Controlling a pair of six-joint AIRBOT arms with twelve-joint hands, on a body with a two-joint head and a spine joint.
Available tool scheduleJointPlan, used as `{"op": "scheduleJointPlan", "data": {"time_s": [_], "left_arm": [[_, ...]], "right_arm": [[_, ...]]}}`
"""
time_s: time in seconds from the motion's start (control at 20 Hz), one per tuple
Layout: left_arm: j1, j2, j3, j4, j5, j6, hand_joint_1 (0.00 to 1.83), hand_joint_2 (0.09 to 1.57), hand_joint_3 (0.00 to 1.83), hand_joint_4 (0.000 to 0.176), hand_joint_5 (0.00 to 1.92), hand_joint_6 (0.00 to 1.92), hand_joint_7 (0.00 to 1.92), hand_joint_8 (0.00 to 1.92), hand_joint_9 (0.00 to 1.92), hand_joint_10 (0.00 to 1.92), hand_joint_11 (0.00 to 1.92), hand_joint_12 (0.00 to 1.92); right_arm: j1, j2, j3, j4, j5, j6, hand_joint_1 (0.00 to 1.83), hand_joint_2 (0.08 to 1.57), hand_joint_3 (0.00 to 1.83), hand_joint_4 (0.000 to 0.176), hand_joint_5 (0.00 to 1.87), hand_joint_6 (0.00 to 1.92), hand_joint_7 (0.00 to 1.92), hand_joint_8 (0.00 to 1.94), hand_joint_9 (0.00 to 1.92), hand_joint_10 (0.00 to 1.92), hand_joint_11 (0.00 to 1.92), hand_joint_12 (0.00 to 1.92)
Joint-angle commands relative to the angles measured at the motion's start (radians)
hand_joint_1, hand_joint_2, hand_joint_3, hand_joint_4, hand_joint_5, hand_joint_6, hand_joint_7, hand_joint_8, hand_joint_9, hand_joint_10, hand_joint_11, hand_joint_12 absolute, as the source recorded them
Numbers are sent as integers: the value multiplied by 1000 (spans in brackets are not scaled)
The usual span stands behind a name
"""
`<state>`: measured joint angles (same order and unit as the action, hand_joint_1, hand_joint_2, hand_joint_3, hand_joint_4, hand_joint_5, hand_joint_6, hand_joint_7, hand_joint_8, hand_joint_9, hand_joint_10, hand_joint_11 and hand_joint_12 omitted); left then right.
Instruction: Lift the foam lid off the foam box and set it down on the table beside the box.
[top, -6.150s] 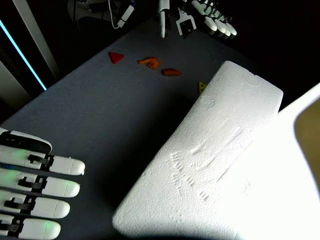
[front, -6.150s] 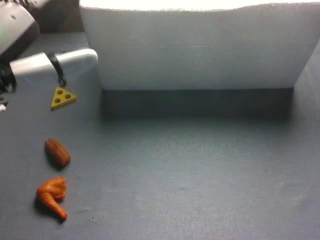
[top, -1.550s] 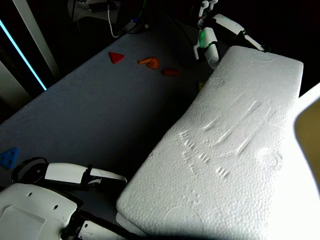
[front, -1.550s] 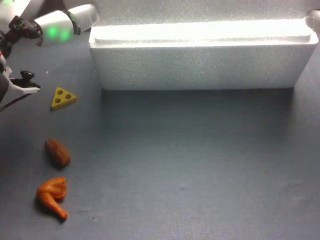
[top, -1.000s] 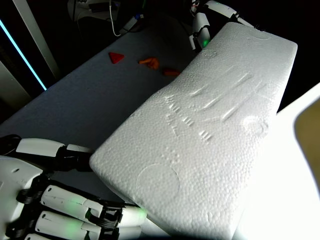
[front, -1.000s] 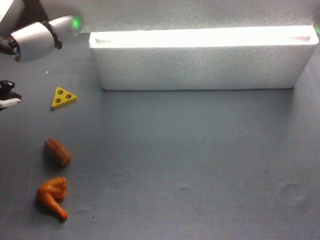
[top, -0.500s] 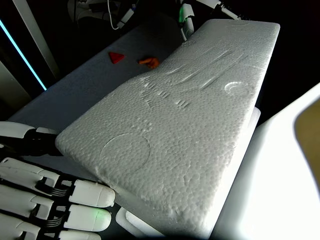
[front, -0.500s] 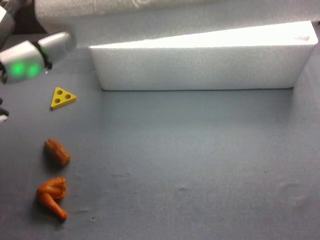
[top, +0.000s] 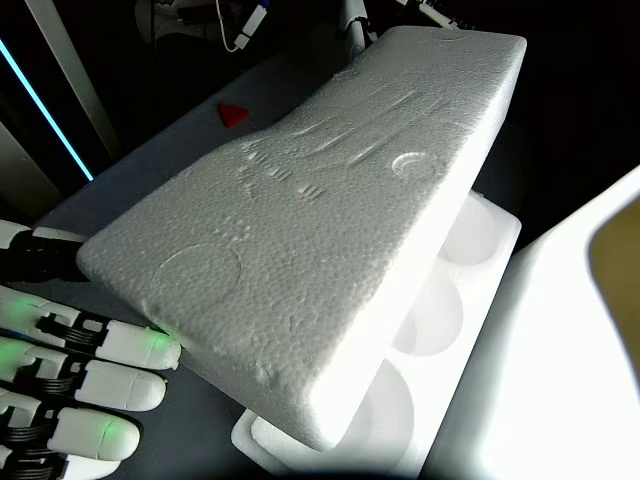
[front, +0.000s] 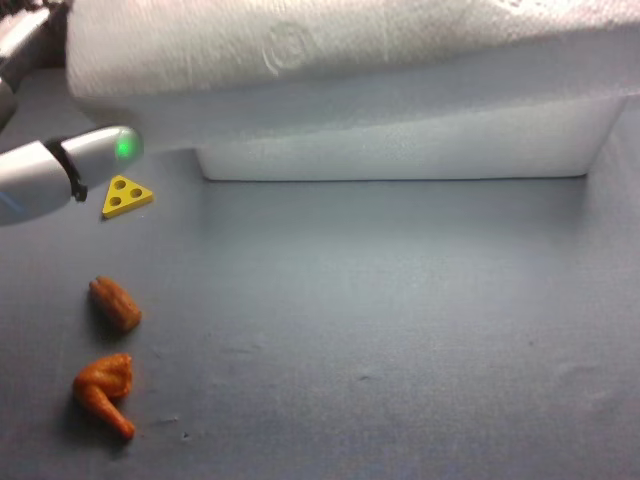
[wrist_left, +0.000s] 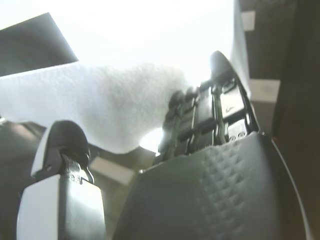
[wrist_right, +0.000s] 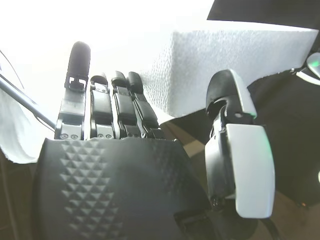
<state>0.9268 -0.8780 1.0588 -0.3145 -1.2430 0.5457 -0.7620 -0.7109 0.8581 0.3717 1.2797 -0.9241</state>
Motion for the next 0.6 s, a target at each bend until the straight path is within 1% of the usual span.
{"op": "scheduleJointPlan", "data": {"time_s": [0.0, 0.1, 0.15, 0.2, 0.25, 0.45, 0.5, 0.55], "left_arm": [[0, 8, -13, 96, -149, -7, 387, 1146, 3, 0, 108, 4, 0, 0, 0, 0, 0, 21], [25, 14, -30, 97, -153, -7, 387, 1147, 3, 0, 102, 1, 0, 0, 0, 0, 0, 3], [38, 14, -37, 95, -158, -10, 382, 1158, 5, 0, 84, 0, 0, 0, 0, 0, 0, 0], [50, 14, -44, 95, -159, -11, 388, 1164, 7, 0, 78, 0, 0, 0, 0, 0, 0, 0], [62, 14, -50, 95, -160, -14, 390, 1163, 5, 0, 76, 0, 0, 0, 0, 0, 0, 0], [108, 14, -75, 91, -172, -26, 341, 1159, 2, 0, 65, 0, 0, 0, 0, 0, 14, 7], [122, 14, -81, 91, -172, -30, 331, 1158, 1, 0, 70, 2, 0, 0, 0, 0, 21, 11], [132, 13, -86, 89, -171, -34, 305, 1156, 1, 0, 77, 5, 0, 0, 0, 0, 31, 17]], "right_arm": [[-4, 7, -13, -95, 107, 14, 372, 1221, 0, 0, 87, 81, 106, 4, 98, 154, 0, 1416], [-36, 15, -27, -96, 109, 23, 364, 1220, 0, 0, 83, 62, 94, 2, 76, 165, 0, 1383], [-54, 19, -34, -97, 110, 31, 378, 1233, 1, 0, 106, 40, 93, 1, 31, 170, 0, 1177], [-72, 21, -40, -96, 111, 37, 388, 1235, 1, 0, 107, 29, 74, 0, 14, 163, 0, 1074], [-89, 25, -47, -94, 111, 41, 389, 1253, 8, 0, 97, 21, 63, 0, 22, 167, 0, 1053], [-164, 29, -66, -74, 120, 73, 336, 1262, 0, 0, 72, 0, 3, 0, 1, 31, 0, 623], [-182, 29, -69, -70, 121, 85, 335, 1249, 0, 0, 67, 0, 0, 0, 0, 14, 0, 556], [-196, 28, -71, -63, 121, 90, 325, 1248, 0, 0, 69, 1, 0, 0, 13, 13, 0, 633]]}}
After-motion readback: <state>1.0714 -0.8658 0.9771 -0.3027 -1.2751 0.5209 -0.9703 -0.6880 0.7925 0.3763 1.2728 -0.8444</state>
